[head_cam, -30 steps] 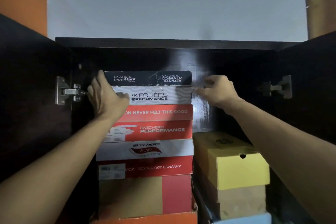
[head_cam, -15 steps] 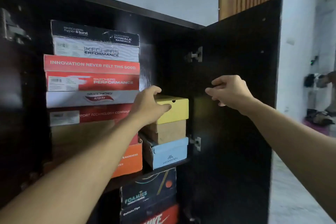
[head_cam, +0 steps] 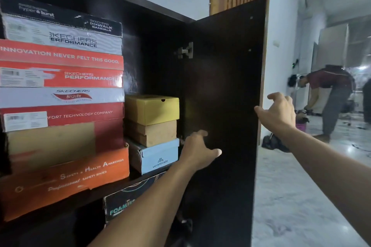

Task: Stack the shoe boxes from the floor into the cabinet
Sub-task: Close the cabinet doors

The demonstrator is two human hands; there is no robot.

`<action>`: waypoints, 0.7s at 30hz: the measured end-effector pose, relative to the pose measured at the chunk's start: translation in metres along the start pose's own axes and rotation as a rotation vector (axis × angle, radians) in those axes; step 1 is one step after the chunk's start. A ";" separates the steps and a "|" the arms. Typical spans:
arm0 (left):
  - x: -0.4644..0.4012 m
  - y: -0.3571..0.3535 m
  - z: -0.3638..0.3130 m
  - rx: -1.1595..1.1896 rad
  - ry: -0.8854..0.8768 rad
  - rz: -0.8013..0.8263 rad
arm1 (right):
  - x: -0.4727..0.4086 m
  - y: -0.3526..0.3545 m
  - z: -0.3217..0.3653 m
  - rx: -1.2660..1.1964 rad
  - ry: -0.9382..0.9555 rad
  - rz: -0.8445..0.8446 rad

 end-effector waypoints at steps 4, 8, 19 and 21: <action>-0.006 -0.040 0.001 0.034 0.007 0.035 | -0.008 -0.019 -0.023 -0.146 -0.078 0.106; -0.007 -0.073 0.005 0.031 0.038 0.025 | -0.013 -0.044 -0.043 -0.254 -0.096 0.263; 0.028 -0.081 0.022 0.043 -0.026 -0.097 | 0.008 -0.062 -0.009 -0.634 0.151 0.422; 0.038 -0.064 0.029 0.034 -0.071 -0.156 | 0.027 -0.074 0.022 -0.753 0.263 0.585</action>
Point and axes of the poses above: each hand's wrist, its own x-axis away from the middle knuckle, its own y-axis out of the back of the hand, z = x × y, the point moved 9 cm from there along -x, towards the middle knuckle, and after that the axes turned 2 degrees about y, right-handed, at the moved point
